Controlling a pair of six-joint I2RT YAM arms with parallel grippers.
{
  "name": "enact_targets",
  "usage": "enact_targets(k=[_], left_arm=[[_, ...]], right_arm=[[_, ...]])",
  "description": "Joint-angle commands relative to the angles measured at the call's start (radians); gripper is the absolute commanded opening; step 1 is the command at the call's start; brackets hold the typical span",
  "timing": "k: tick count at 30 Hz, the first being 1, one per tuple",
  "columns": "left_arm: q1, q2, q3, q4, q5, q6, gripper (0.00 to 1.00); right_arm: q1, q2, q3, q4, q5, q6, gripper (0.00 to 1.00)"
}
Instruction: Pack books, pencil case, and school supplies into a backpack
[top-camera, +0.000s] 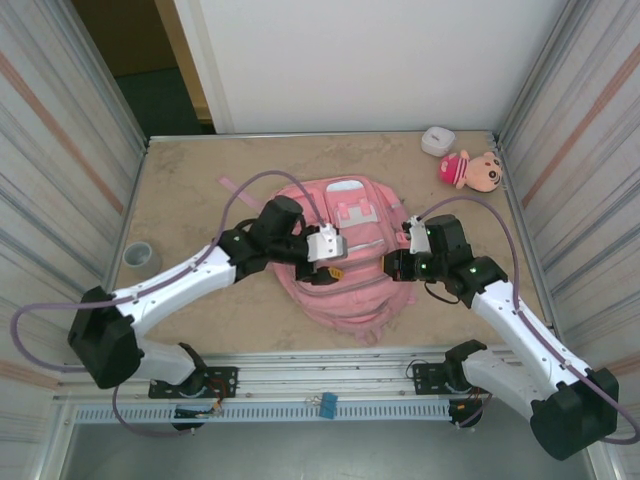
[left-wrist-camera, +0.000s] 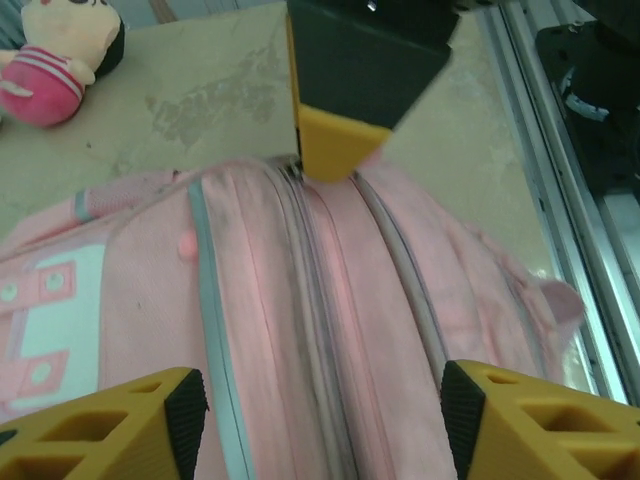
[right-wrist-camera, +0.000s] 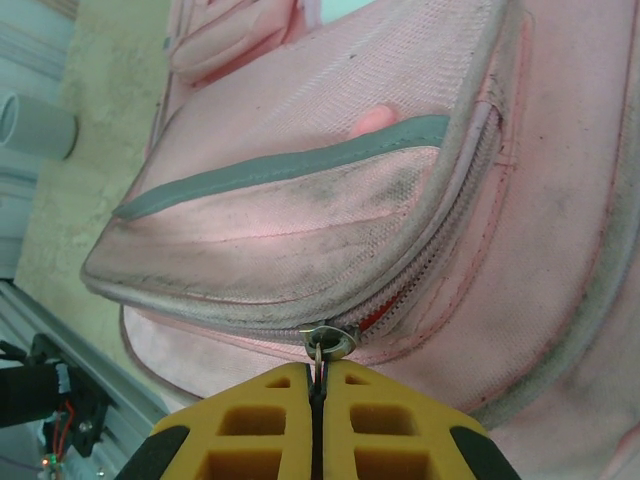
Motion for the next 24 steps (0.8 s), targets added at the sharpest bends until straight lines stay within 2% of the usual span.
enact_targets(k=[1, 6, 8, 9, 12, 18, 21, 24], left_arm=[[-0.019, 0.089, 0.052, 0.016, -0.039, -0.027, 0.66], [-0.048, 0.171, 0.09, 0.033, -0.023, -0.029, 0.66], [-0.052, 0.198, 0.098, 0.038, -0.022, -0.034, 0.63], [-0.052, 0.21, 0.099, 0.044, -0.021, -0.038, 0.59], [-0.052, 0.216, 0.088, 0.055, -0.052, -0.042, 0.39], [-0.028, 0.132, 0.01, 0.034, 0.004, 0.051, 0.13], [-0.021, 0.106, -0.017, 0.002, 0.018, 0.105, 0.04], [-0.012, 0.093, -0.02, -0.029, 0.052, 0.14, 0.0]], right_arm=[[0.011, -0.012, 0.014, 0.013, -0.068, -0.02, 0.0], [0.01, -0.008, 0.009, 0.022, -0.091, -0.022, 0.0], [0.01, -0.008, 0.01, 0.025, -0.097, -0.022, 0.0], [0.011, -0.007, 0.011, 0.025, -0.099, -0.024, 0.0], [-0.002, -0.007, 0.012, 0.013, -0.092, -0.027, 0.0], [-0.104, -0.006, -0.011, -0.046, 0.039, 0.005, 0.0], [-0.121, 0.014, -0.015, -0.051, 0.113, 0.026, 0.0], [-0.123, 0.039, -0.03, -0.012, 0.154, 0.052, 0.0]])
